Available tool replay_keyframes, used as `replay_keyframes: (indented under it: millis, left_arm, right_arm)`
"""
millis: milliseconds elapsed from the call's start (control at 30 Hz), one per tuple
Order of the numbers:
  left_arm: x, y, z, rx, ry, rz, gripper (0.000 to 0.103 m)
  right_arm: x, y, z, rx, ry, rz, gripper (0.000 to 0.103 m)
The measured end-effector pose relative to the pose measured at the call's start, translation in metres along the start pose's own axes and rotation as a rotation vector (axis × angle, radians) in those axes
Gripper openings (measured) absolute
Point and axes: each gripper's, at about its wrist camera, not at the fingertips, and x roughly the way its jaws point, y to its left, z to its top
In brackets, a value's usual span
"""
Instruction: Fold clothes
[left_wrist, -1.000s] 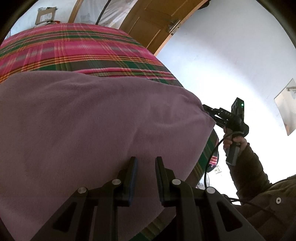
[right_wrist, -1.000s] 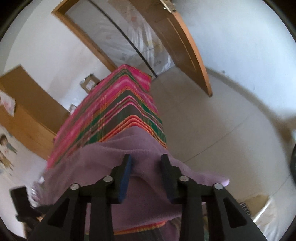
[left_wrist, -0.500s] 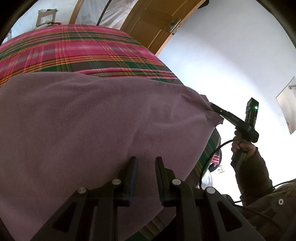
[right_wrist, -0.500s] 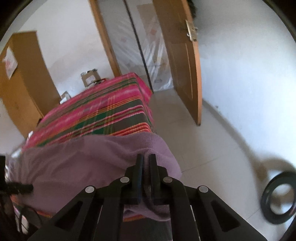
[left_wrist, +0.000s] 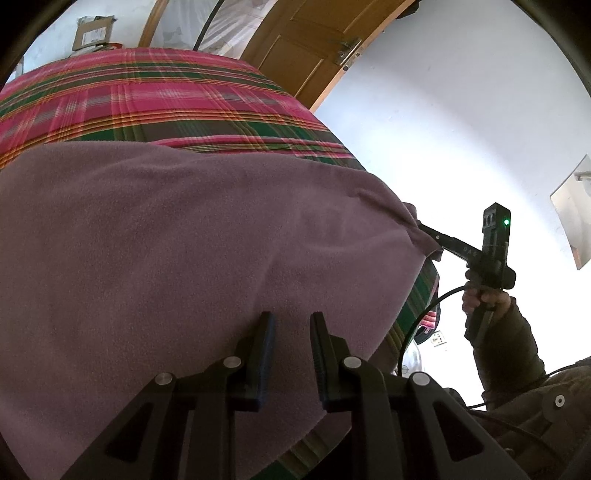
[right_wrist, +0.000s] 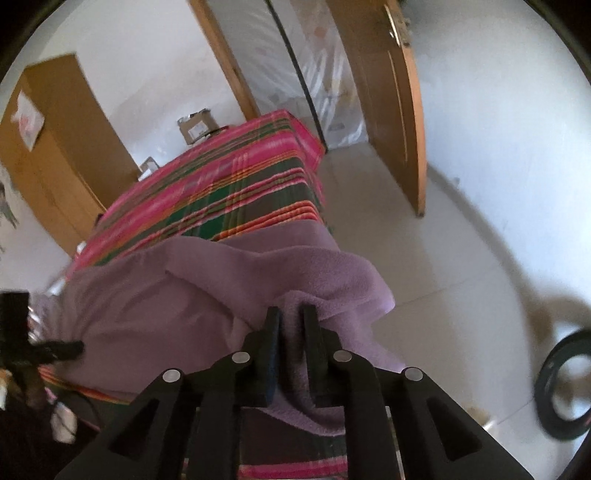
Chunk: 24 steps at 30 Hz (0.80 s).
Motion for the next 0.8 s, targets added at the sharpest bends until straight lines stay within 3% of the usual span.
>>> replay_keyframes:
  millis: [100,233,600,733,767,800]
  left_arm:
    - [0.0,0.0,0.001,0.001,0.001,-0.002,0.02]
    - [0.0,0.0,0.001,0.006,0.002,0.0,0.02]
    - [0.001,-0.003,0.001,0.022,0.006,0.018,0.02]
    - [0.0,-0.003,0.002,0.022,0.009,0.021,0.02]
    - [0.0,-0.003,0.002,0.02,0.009,0.019,0.02]
    - [0.0,-0.002,0.002,0.018,0.009,0.017,0.02]
  right_arm:
    - [-0.002,-0.005,0.0,0.042,0.01,0.009,0.021]
    - [-0.005,-0.006,0.005,0.076,0.016,-0.016,0.037]
    - [0.016,-0.027,0.046,0.177,0.083,-0.007,0.037]
    - [0.018,-0.023,0.051,0.15,0.06,-0.028,0.036]
    - [0.018,-0.021,0.052,0.142,0.054,-0.033,0.033]
    - [0.018,-0.02,0.053,0.135,0.048,-0.039,0.021]
